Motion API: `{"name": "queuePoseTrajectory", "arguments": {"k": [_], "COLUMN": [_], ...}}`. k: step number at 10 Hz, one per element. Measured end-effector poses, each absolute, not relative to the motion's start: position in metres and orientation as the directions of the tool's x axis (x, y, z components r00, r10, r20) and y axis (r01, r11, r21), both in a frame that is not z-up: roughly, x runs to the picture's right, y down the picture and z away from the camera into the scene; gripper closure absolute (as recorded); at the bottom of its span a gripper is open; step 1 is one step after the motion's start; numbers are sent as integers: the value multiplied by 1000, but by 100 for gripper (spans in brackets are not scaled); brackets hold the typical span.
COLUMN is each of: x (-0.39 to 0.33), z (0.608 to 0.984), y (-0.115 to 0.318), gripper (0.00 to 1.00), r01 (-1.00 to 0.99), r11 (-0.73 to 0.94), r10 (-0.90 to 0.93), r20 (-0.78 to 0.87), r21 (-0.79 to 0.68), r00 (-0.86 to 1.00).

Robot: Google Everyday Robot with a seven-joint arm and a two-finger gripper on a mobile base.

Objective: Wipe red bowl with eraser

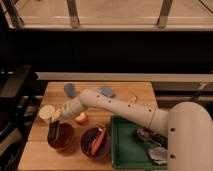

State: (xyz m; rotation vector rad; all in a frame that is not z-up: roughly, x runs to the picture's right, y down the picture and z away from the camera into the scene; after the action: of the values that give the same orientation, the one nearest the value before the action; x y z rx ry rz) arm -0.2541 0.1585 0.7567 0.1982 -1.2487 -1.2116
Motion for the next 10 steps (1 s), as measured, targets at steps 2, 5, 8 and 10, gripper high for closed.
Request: {"name": "queuePoseTrajectory", "arguments": {"k": [2, 5, 8, 10], "x": [-250, -218, -184, -181], "z": [745, 741, 748, 759], "y": [173, 185, 178, 161], "gripper": [100, 100, 100, 100], "r01": [584, 606, 631, 642], "r11": [432, 467, 483, 468], "r10": [-768, -749, -750, -762], "r20": [620, 652, 658, 645], "r21": [688, 644, 607, 608], "r00": [-162, -115, -59, -55]}}
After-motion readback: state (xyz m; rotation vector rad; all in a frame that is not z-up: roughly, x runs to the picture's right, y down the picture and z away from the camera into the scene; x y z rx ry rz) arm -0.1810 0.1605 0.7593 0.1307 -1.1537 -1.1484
